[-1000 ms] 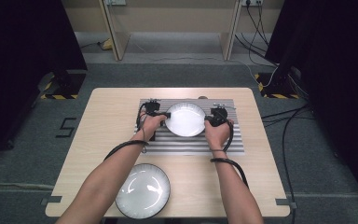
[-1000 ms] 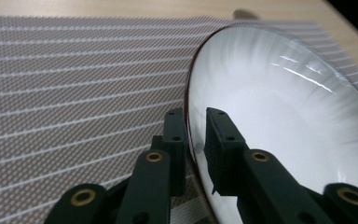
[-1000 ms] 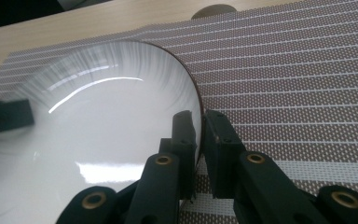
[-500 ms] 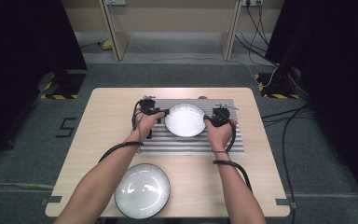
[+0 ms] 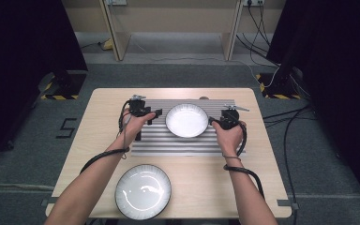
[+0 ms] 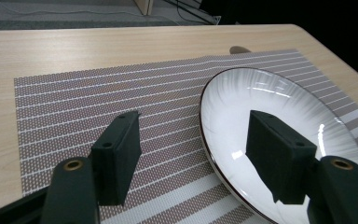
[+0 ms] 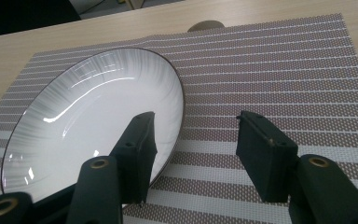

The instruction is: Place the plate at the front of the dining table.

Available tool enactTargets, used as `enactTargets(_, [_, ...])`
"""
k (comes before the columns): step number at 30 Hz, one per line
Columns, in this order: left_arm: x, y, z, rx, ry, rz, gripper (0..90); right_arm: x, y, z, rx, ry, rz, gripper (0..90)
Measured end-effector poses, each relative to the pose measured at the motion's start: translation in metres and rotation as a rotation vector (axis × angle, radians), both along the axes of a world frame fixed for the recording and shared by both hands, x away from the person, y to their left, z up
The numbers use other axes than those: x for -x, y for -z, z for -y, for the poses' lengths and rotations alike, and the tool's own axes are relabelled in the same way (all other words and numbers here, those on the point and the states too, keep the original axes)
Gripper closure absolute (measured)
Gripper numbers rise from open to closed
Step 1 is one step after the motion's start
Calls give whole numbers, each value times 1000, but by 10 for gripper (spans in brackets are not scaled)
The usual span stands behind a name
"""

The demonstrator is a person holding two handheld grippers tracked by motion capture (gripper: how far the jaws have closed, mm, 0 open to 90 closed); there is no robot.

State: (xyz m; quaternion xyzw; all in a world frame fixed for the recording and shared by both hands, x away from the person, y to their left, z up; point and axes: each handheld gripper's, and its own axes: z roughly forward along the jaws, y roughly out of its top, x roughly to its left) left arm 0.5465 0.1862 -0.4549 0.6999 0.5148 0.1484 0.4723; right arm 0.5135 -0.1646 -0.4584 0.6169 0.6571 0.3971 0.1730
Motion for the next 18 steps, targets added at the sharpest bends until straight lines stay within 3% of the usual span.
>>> enactTargets(4, [10,-6,-10,19,6,8,342,9,-2,5,-12,-9,11,466])
enactTargets(6, [15,-8,-15,-5,17,-1,341,14,-2,7,-14,-18,9,467])
enactTargets(10, [23,-12,-24,-6,21,-5,341,22,-2,12,-15,-23,9,465])
enactTargets(18, [42,-16,-40,0,20,29,343,32,-2,18,-19,-34,1,463])
